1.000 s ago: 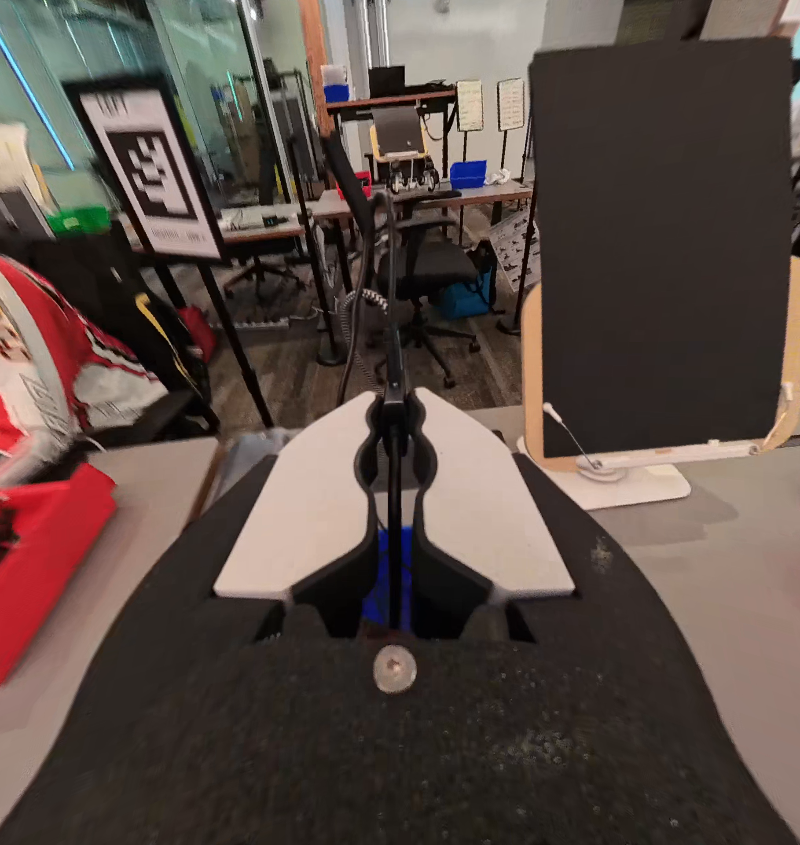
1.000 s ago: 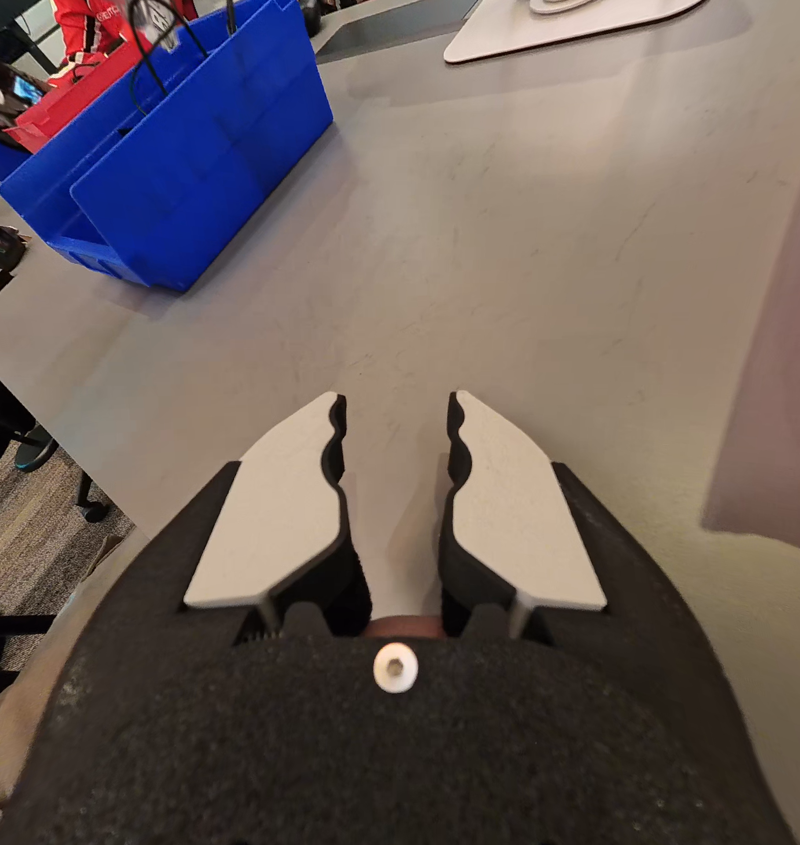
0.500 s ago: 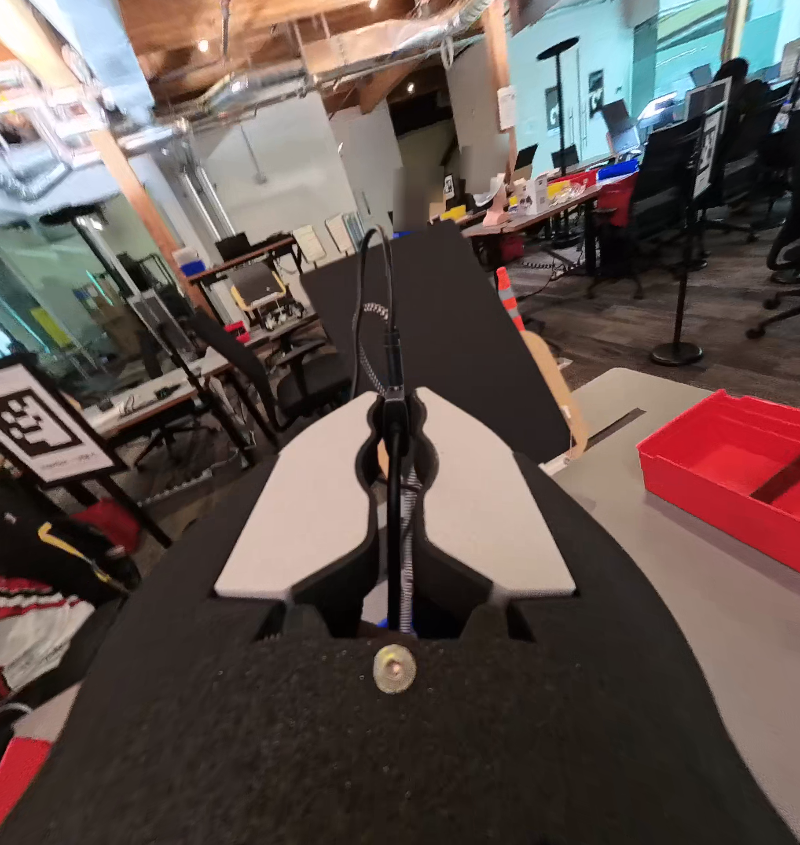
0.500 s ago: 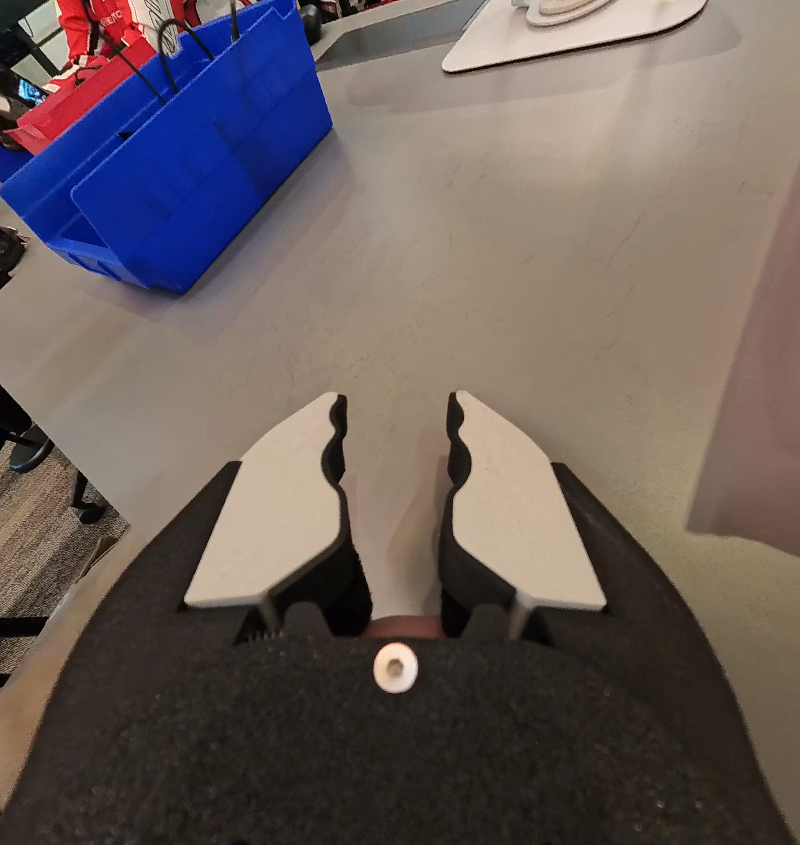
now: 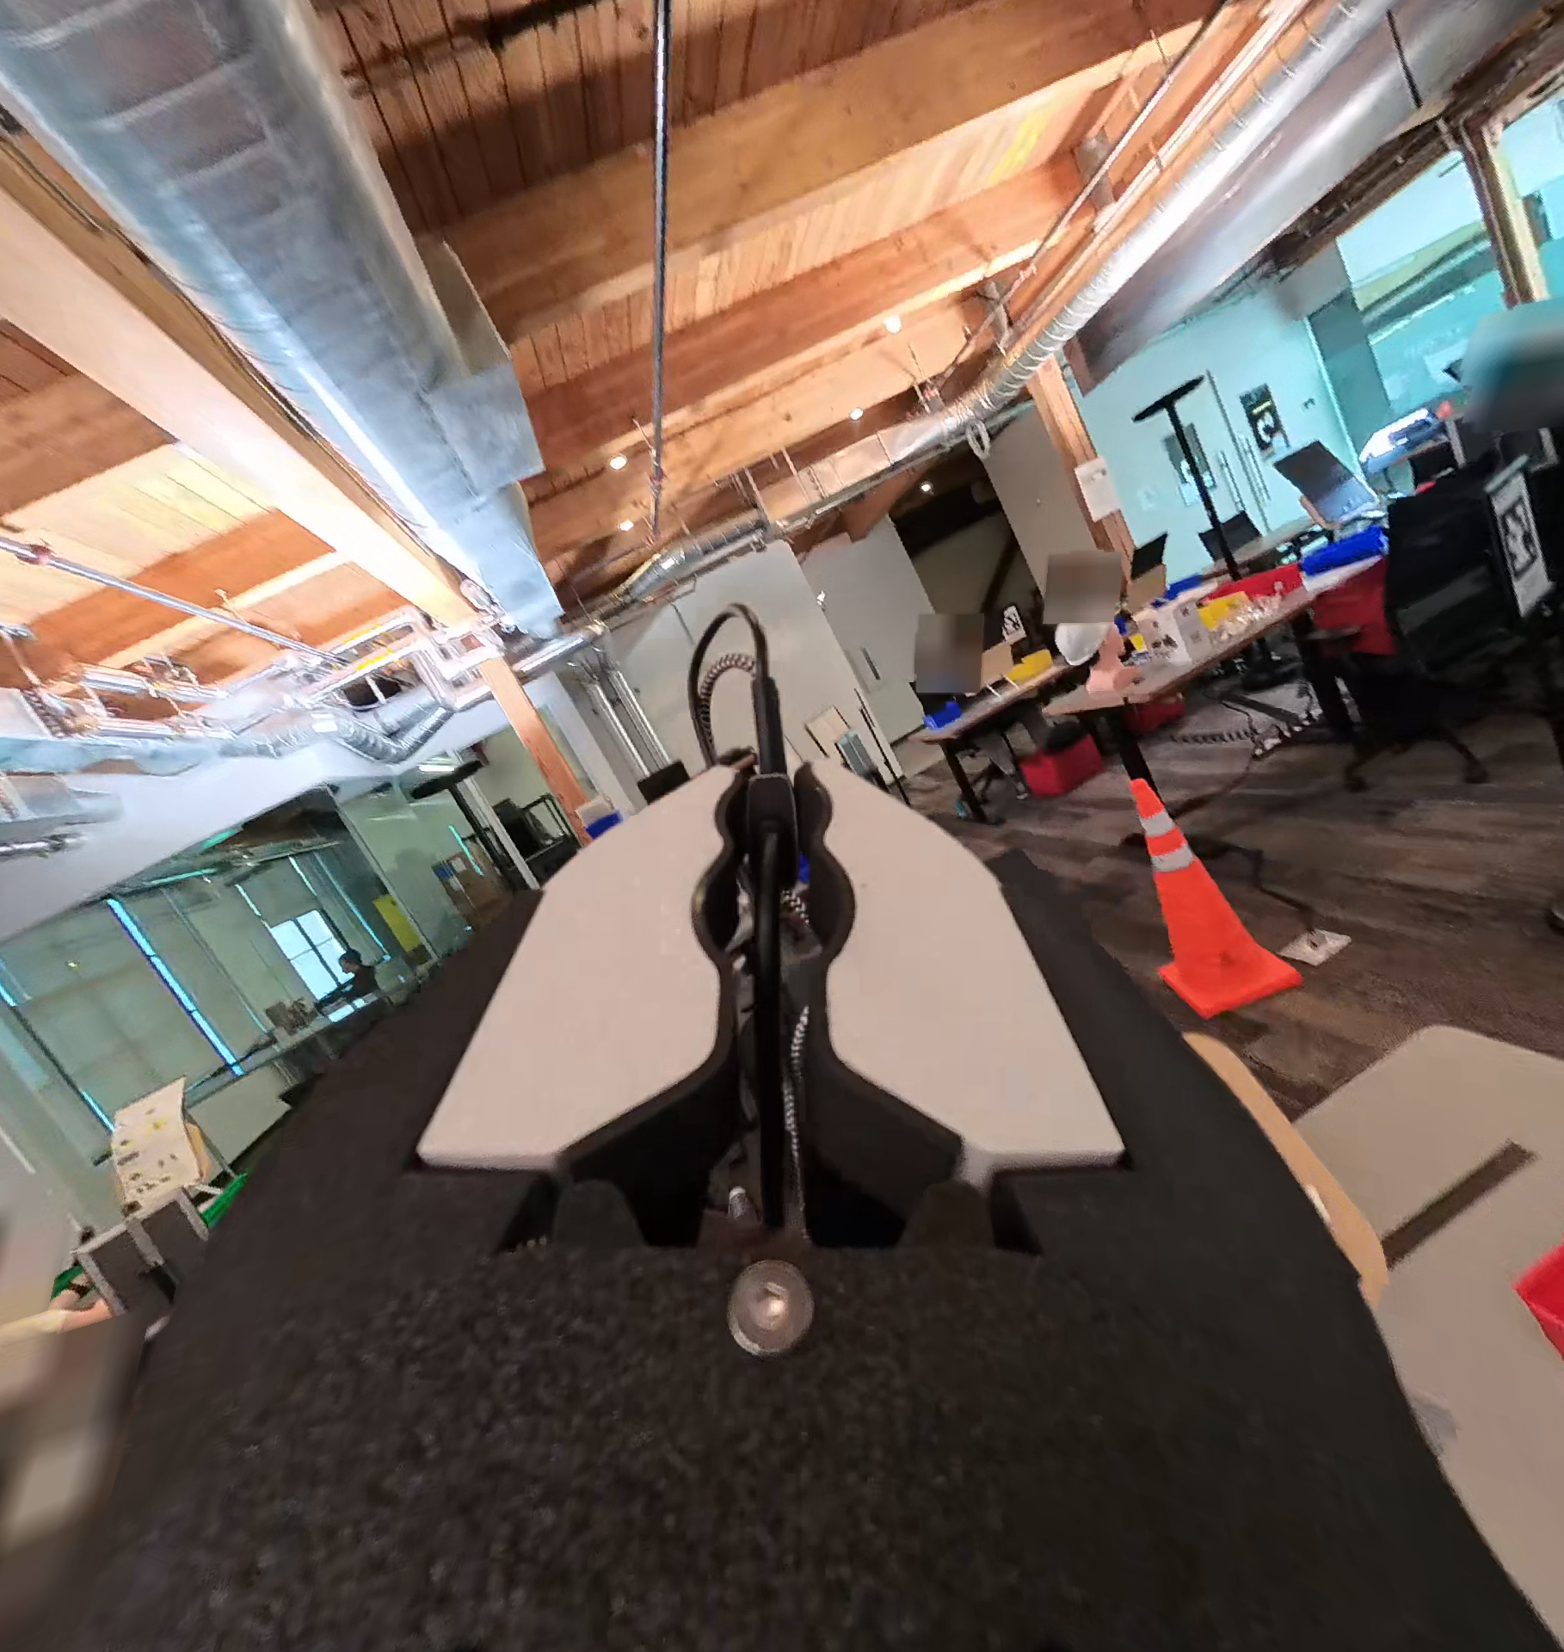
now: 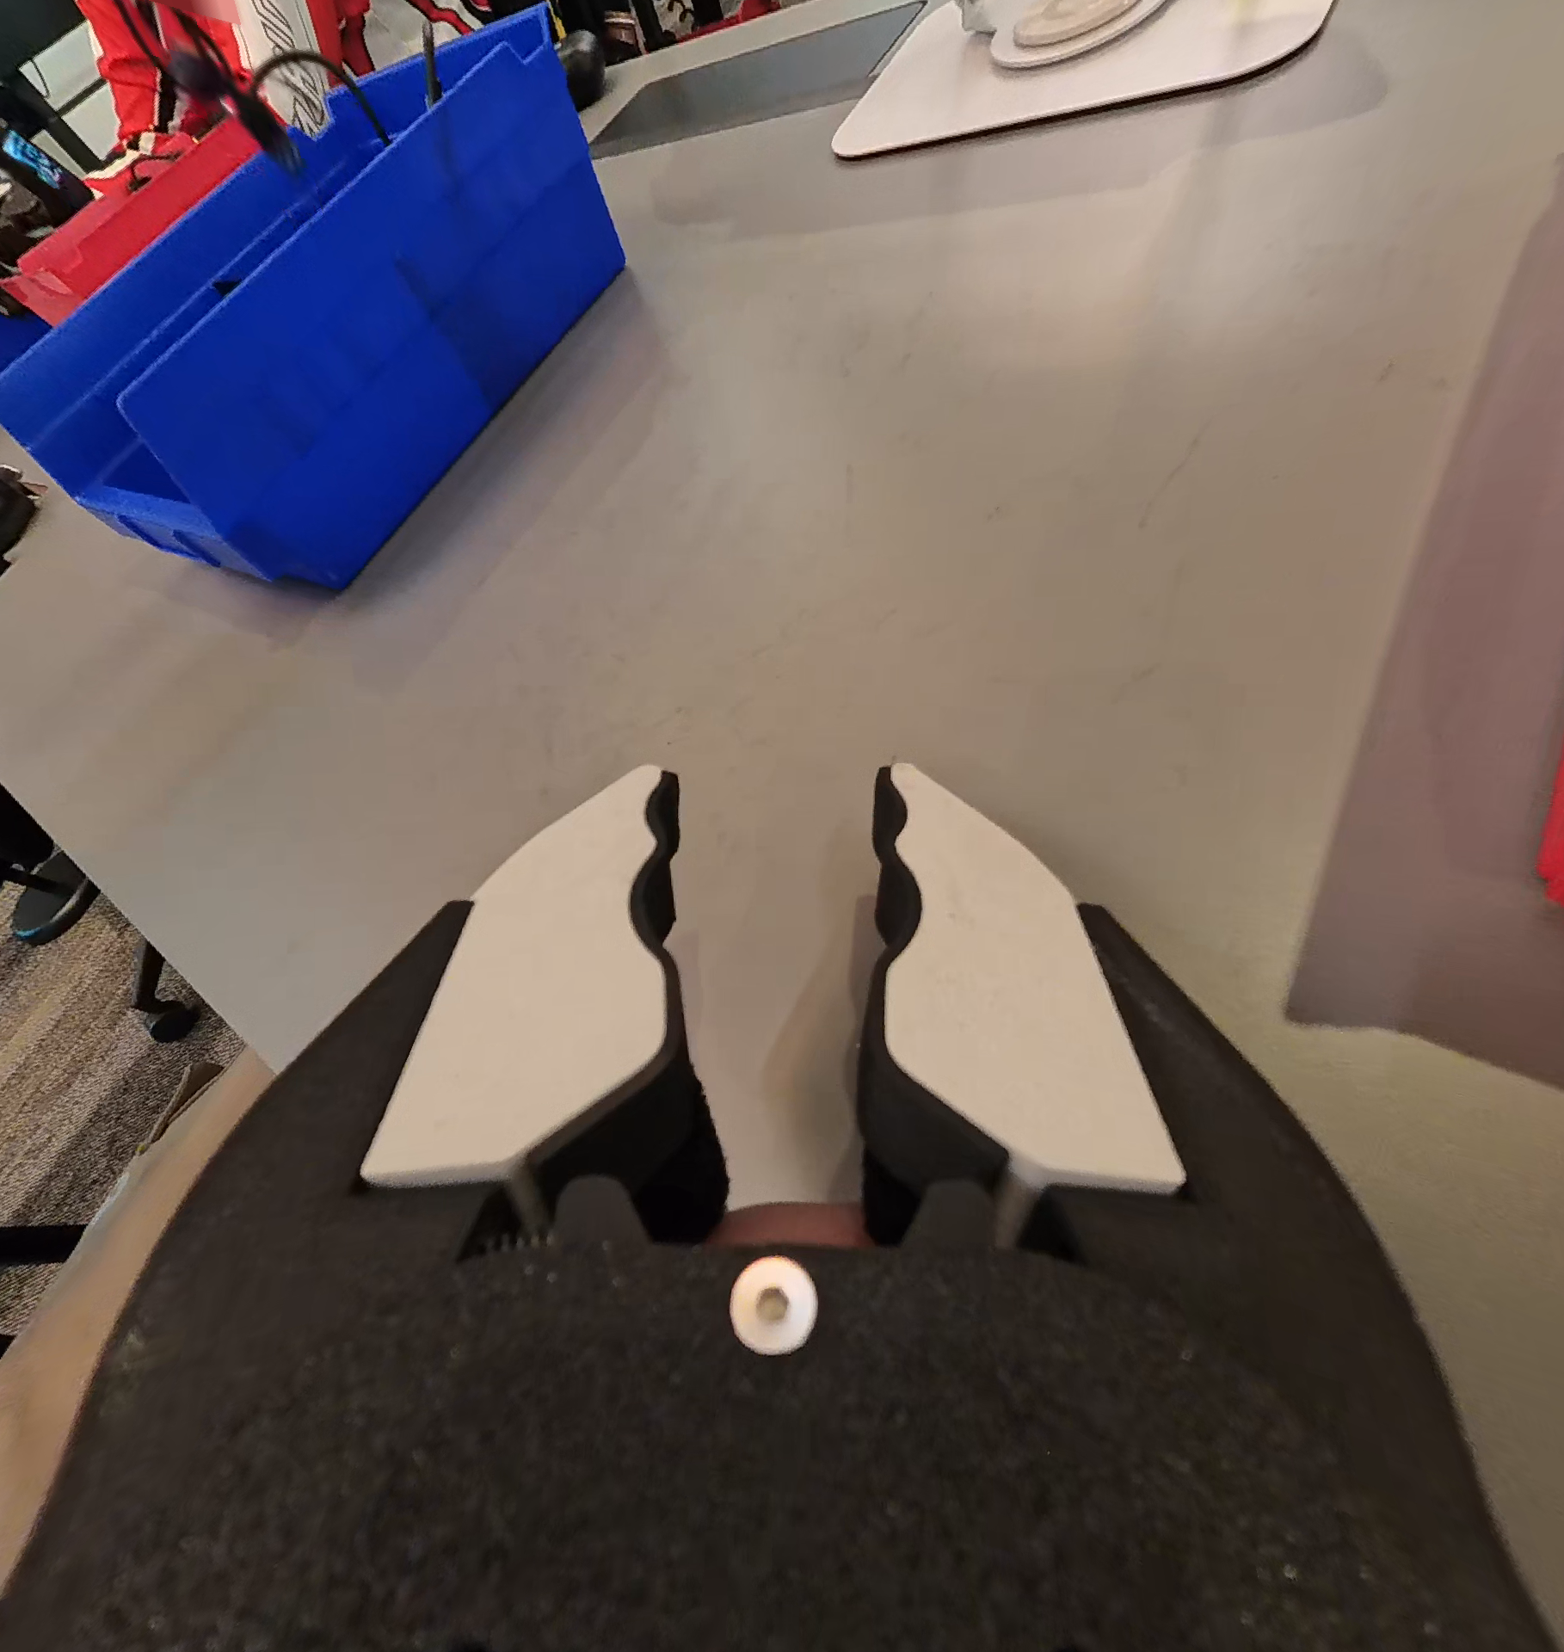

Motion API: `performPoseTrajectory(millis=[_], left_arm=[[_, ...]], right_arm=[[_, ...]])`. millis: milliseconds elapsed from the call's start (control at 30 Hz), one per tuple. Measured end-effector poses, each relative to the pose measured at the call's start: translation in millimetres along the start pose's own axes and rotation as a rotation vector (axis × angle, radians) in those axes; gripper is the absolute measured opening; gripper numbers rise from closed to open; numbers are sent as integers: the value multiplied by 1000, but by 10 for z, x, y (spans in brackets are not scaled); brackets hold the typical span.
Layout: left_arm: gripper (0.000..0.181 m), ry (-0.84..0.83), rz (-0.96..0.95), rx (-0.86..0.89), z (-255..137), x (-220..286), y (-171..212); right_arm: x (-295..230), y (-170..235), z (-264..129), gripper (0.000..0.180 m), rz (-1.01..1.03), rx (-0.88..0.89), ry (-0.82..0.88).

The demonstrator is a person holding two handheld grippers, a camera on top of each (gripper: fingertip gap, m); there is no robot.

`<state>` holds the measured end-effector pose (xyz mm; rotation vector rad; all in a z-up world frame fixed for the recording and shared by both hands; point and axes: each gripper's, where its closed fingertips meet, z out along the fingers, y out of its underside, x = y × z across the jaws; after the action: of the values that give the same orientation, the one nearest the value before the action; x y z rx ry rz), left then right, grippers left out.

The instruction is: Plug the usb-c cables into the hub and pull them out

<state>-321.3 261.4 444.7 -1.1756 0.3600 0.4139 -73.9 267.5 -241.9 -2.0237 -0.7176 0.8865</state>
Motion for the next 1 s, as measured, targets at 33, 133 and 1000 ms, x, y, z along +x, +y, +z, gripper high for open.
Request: performPoseTrajectory(millis=[33, 133, 1000], left_arm=[[9, -10, -1, 7, 31, -62, -145], [9, -32, 3, 42, 96, -202, -545], [9, 390, 88, -196, 637, 1633, 700]], right_arm=[[-4, 1, 1, 41, -2, -1, -1], [-18, 12, 4, 41, -8, -5, -3], [50, -113, -94, 40, -11, 54, 24]])
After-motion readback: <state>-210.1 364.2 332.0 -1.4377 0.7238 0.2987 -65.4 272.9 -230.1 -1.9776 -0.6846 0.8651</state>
